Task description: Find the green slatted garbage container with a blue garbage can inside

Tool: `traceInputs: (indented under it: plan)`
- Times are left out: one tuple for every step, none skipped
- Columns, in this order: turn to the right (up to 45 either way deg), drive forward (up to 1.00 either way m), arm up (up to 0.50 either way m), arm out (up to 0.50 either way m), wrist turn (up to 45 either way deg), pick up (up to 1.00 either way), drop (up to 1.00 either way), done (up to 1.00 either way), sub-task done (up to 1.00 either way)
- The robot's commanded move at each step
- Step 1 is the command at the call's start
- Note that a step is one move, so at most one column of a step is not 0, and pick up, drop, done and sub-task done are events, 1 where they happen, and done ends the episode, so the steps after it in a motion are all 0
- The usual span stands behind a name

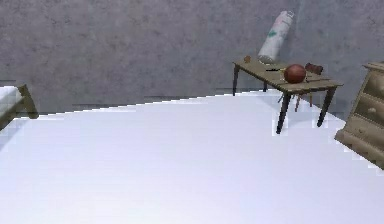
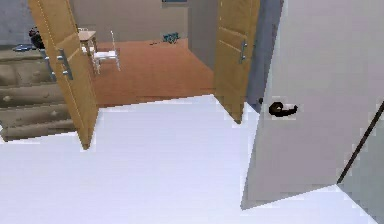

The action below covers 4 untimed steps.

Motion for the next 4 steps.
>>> traceInputs:
  plan:
    - [-3.0, 0.0, 0.0, 0.0, 0.0, 0.0, 0.0, 0.0, 0.0]
    - [0.0, 0.55, 0.0, 0.0, 0.0, 0.0, 0.0, 0.0, 0.0]
    - [30.0, 0.0, 0.0, 0.0, 0.0, 0.0, 0.0, 0.0, 0.0]
    - [0.0, 0.35, 0.0, 0.0, 0.0, 0.0, 0.0, 0.0, 0.0]
